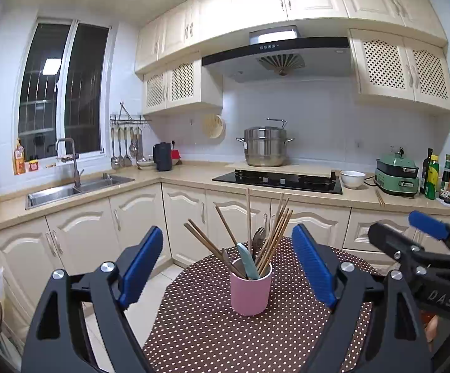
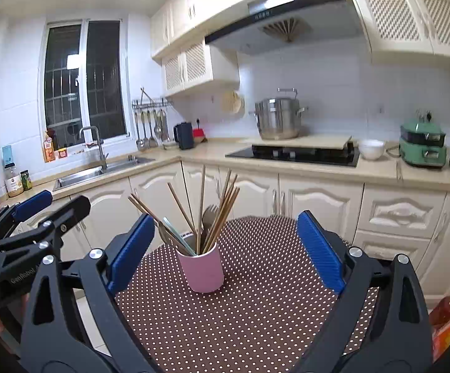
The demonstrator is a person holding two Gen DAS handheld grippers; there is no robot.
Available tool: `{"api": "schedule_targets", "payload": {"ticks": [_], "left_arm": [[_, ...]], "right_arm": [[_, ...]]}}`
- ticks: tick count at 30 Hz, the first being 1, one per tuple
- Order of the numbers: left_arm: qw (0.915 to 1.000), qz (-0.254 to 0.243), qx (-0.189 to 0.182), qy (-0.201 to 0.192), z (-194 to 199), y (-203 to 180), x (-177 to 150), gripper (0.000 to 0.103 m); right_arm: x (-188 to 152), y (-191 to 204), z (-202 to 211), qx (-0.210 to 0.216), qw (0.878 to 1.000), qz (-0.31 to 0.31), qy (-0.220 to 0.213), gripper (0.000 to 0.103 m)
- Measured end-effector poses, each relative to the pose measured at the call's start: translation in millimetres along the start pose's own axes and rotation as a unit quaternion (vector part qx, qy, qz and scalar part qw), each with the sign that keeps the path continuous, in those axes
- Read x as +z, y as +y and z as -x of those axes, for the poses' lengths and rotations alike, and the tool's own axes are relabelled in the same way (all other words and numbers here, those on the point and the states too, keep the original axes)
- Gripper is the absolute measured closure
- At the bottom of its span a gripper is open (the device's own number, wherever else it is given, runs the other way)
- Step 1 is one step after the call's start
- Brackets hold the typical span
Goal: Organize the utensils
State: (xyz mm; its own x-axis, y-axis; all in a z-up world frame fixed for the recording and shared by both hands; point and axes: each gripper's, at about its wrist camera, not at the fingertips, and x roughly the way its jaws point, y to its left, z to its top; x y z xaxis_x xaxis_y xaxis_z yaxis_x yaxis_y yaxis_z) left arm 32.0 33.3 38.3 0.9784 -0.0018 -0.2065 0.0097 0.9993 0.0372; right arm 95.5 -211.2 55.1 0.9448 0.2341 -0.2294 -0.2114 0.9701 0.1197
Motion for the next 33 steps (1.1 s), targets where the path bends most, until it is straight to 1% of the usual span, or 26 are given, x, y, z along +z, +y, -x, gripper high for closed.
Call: {"api": "schedule_targets", "payload": {"ticks": [5, 11, 13, 17, 22, 33], "left_arm": [[0.9996, 0.014, -0.003, -0.025, 28.0, 4.1, 3.3, 0.020], [0.9983, 0.014, -0.001, -0.056, 53.8, 5.0, 5.6, 0.017], [0.9979, 0.015, 0.001, -0.063, 59.5, 5.6, 6.3, 0.017], [0.9976, 0.015, 0.002, -0.067, 64.2, 7.2, 6.7, 0.017], [0.9968, 0.010, 0.014, -0.078, 69.7, 6.2, 5.5, 0.017], [0.9967, 0.009, 0.019, -0.078, 67.0, 7.2, 5.1, 0.017]], "right_arm": [[3.7, 8.6, 25.6, 0.000, 1.000, 0.014, -0.026, 0.009], [4.6, 19.5, 44.3, 0.000, 0.998, 0.034, -0.051, 0.008], [4.0, 24.6, 49.9, -0.006, 0.997, 0.045, -0.062, 0.008], [4.6, 29.4, 59.2, -0.011, 0.995, 0.056, -0.077, 0.007], [5.0, 30.7, 64.8, -0.016, 0.993, 0.066, -0.094, 0.007], [3.5, 26.6, 64.1, -0.007, 0.993, 0.060, -0.097, 0.007]]}}
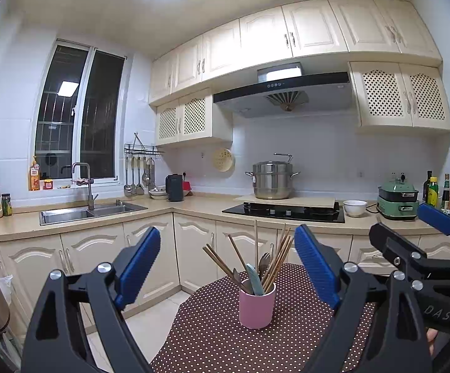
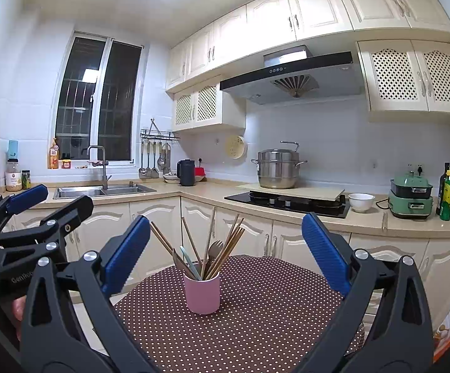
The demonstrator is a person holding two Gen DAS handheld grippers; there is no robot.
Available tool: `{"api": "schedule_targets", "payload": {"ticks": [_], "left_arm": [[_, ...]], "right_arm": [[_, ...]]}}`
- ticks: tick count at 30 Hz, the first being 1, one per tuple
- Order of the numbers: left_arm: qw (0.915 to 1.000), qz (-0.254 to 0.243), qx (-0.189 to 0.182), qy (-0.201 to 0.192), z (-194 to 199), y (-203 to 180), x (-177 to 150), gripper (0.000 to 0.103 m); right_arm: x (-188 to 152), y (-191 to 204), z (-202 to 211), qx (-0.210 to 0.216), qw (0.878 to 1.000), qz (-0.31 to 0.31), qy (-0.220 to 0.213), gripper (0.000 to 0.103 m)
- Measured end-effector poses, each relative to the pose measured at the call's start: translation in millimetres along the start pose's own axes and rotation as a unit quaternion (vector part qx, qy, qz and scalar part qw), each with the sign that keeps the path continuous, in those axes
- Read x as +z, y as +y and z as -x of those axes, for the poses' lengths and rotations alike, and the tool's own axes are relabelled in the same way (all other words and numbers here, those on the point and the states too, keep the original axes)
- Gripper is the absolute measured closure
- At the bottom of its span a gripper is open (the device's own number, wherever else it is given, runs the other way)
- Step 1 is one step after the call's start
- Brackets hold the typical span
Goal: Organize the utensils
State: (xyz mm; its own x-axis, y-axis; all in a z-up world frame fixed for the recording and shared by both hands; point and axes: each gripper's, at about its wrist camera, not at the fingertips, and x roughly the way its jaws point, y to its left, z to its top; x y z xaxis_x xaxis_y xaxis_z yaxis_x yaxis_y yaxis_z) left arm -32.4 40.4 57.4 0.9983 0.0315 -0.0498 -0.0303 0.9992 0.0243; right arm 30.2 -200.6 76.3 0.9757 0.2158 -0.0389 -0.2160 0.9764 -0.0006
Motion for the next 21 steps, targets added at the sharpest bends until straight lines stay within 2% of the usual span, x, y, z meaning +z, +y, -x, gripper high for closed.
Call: {"api": "schedule_targets", "payload": {"ticks": [21], "left_arm": [[1.0000, 0.000, -0.001, 0.010, -7.6, -2.1, -4.1, 0.017]], "right_arm": [[-5.1, -4.9, -5.2, 0.010, 1.000, -0.017, 0.003, 0.007]]}}
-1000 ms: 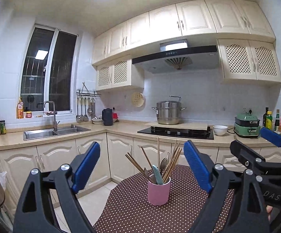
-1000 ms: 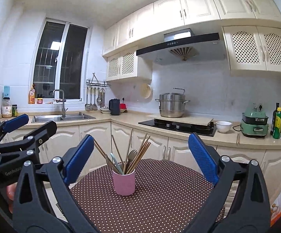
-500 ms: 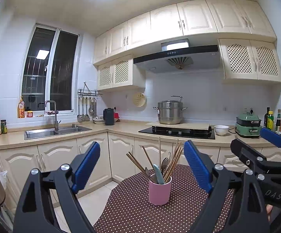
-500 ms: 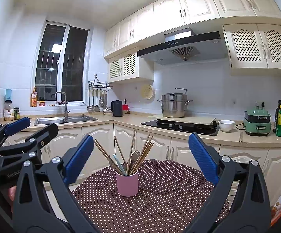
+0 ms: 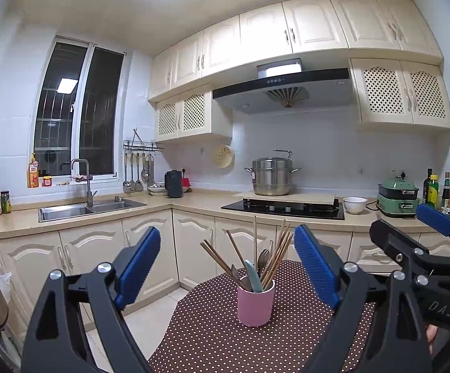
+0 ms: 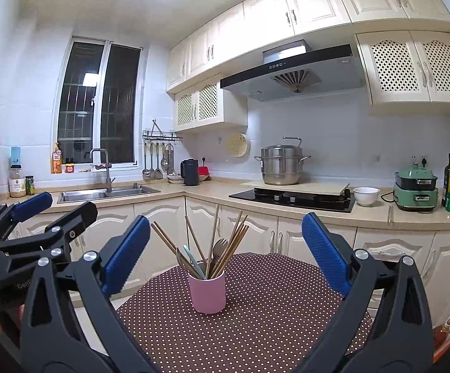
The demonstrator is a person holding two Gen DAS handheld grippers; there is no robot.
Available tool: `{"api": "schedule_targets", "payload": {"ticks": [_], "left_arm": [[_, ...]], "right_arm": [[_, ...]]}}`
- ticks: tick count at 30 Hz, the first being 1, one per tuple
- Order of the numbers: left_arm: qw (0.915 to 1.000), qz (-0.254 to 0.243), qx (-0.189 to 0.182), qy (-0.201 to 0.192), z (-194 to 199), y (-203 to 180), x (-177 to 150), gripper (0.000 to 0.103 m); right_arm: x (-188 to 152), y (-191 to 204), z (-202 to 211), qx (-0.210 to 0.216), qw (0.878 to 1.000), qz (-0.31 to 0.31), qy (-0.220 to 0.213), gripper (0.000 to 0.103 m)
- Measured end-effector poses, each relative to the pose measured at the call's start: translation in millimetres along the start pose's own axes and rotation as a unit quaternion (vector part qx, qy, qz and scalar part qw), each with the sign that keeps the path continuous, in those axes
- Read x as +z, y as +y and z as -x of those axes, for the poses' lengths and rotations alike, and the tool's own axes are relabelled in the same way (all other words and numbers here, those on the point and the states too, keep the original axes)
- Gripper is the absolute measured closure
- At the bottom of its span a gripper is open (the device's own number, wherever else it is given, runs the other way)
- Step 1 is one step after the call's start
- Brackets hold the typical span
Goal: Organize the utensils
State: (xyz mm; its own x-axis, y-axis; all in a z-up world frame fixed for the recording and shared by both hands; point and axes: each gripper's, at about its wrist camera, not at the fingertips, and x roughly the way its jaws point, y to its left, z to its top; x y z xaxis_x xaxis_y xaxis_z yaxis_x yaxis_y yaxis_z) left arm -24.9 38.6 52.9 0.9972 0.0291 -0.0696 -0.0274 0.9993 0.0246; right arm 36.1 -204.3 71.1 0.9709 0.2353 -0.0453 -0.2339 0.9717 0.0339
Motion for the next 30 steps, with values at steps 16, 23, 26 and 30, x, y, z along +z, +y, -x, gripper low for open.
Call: {"api": "schedule_targets", "payload": {"ticks": [16, 23, 26, 30], "left_arm": [[1.0000, -0.002, 0.001, 0.004, -3.3, -3.5, -0.6, 0.017], [1.0000, -0.002, 0.002, 0.003, -4.0, -3.7, -1.0, 0.017], [1.0000, -0.002, 0.002, 0.003, -4.3, -3.4, -1.0, 0.017], [1.0000, -0.002, 0.001, 0.004, -4.6, -3.3, -1.1, 0.017]], "right_arm": [[-2.3, -6.1, -3.7, 0.006, 1.000, -0.010, 0.006, 0.007], [-1.7, -8.5, -4.4, 0.008, 1.000, -0.012, 0.008, 0.007], [-1.6, -8.8, -4.5, 0.008, 1.000, -0.013, 0.008, 0.007], [-1.8, -9.1, -3.9, 0.008, 1.000, -0.014, 0.009, 0.007]]}}
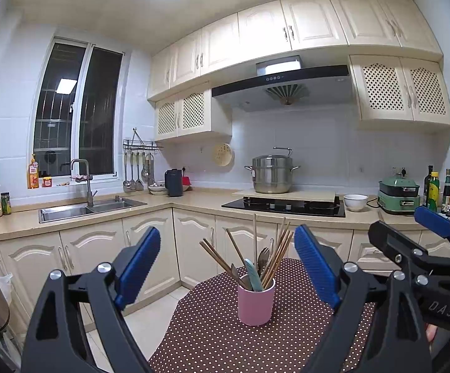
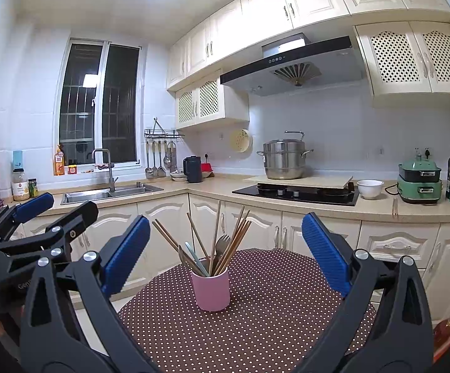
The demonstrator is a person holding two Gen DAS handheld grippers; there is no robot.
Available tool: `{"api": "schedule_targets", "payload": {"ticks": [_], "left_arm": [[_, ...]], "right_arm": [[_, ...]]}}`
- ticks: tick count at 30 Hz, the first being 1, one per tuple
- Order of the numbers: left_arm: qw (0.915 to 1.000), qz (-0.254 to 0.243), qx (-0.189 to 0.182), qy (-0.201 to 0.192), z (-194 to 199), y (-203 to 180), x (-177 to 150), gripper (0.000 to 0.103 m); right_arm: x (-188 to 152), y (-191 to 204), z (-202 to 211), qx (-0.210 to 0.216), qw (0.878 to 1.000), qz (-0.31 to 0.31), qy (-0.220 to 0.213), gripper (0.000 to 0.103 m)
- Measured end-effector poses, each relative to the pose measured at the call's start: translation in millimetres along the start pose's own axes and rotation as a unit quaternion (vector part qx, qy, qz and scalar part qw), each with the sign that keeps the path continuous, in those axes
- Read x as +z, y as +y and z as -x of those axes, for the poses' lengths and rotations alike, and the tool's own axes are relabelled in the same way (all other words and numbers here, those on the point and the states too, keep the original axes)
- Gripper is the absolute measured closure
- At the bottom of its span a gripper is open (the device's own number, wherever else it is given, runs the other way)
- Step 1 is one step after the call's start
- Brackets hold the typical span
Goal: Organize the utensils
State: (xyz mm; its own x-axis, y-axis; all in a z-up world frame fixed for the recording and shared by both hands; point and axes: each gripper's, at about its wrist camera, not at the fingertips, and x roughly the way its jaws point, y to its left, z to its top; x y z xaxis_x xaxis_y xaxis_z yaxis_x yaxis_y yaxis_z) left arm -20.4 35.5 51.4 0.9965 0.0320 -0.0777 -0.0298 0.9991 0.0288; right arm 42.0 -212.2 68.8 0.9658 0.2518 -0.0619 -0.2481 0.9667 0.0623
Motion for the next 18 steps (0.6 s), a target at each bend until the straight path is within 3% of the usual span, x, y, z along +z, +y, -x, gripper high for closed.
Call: {"api": "schedule_targets", "payload": {"ticks": [18], "left_arm": [[1.0000, -0.002, 0.002, 0.003, -1.4, 1.2, -3.9, 0.017]], "right_arm": [[-1.1, 0.4, -2.4, 0.002, 1.000, -0.005, 0.007, 0.007]]}}
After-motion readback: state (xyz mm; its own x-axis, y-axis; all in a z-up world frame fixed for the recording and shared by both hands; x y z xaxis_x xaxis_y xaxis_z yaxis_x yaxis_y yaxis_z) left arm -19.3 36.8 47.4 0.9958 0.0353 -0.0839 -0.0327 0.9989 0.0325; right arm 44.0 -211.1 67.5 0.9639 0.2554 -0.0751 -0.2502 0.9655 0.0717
